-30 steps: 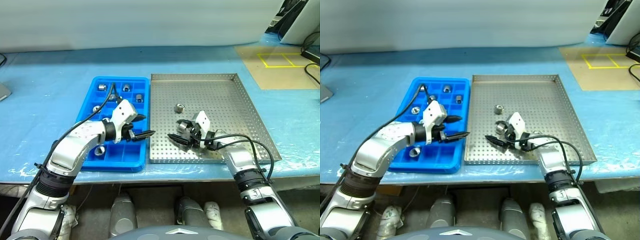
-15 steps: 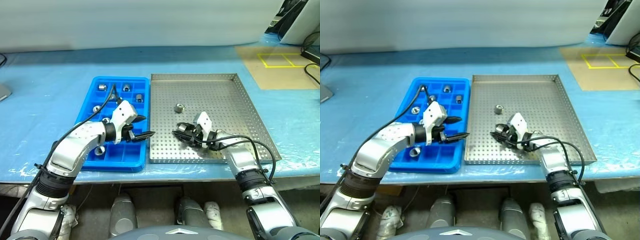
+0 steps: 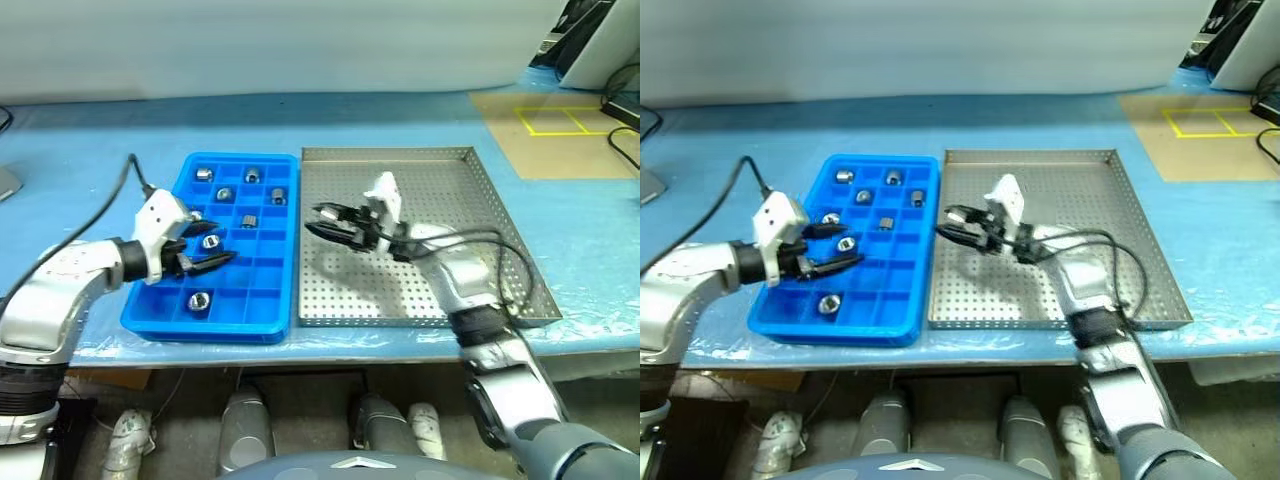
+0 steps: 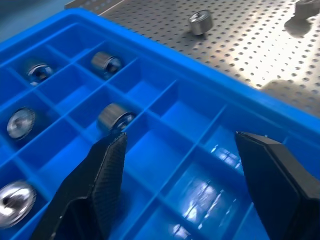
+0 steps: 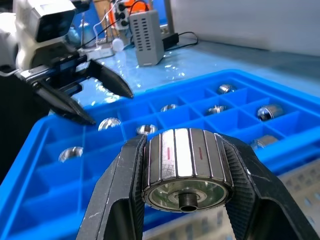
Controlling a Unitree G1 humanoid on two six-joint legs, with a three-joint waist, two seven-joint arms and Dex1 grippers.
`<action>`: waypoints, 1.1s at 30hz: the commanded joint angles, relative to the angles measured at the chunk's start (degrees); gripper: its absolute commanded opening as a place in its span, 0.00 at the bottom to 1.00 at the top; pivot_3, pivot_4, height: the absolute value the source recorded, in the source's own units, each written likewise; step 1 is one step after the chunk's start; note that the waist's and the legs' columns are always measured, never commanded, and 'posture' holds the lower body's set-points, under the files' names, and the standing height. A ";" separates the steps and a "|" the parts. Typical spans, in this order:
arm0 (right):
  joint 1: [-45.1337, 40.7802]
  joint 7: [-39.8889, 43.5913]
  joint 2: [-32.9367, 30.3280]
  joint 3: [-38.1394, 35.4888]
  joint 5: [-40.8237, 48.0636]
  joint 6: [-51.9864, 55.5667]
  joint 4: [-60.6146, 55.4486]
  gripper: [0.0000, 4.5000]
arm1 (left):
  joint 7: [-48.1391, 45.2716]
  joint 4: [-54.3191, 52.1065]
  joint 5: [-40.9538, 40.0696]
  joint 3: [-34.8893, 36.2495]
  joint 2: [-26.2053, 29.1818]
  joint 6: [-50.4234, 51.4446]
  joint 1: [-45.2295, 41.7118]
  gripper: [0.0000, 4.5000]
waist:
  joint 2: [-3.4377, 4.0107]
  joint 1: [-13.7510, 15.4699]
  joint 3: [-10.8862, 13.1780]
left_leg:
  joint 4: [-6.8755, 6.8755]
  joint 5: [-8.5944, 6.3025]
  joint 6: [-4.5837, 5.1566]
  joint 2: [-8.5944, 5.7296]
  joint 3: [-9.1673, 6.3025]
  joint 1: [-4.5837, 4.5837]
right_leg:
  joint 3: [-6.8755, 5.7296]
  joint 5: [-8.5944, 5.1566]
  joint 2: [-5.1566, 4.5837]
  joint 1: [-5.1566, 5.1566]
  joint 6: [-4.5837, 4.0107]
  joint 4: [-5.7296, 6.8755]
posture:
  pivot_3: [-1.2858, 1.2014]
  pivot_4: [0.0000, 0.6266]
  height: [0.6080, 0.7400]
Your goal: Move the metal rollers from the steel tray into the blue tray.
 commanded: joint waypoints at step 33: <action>-9.12 6.15 12.34 5.01 -9.20 -7.70 22.45 0.81 | 6.99 -12.18 -4.15 1.80 -3.19 1.83 10.17 0.81 | -0.01 3.03 -0.01 | 0.00 0.21 -0.37 0.07 -1.24 -0.48 | -1.16 -0.16 -0.06 0.25 -0.27 0.09 | 0.63 0.24 1.00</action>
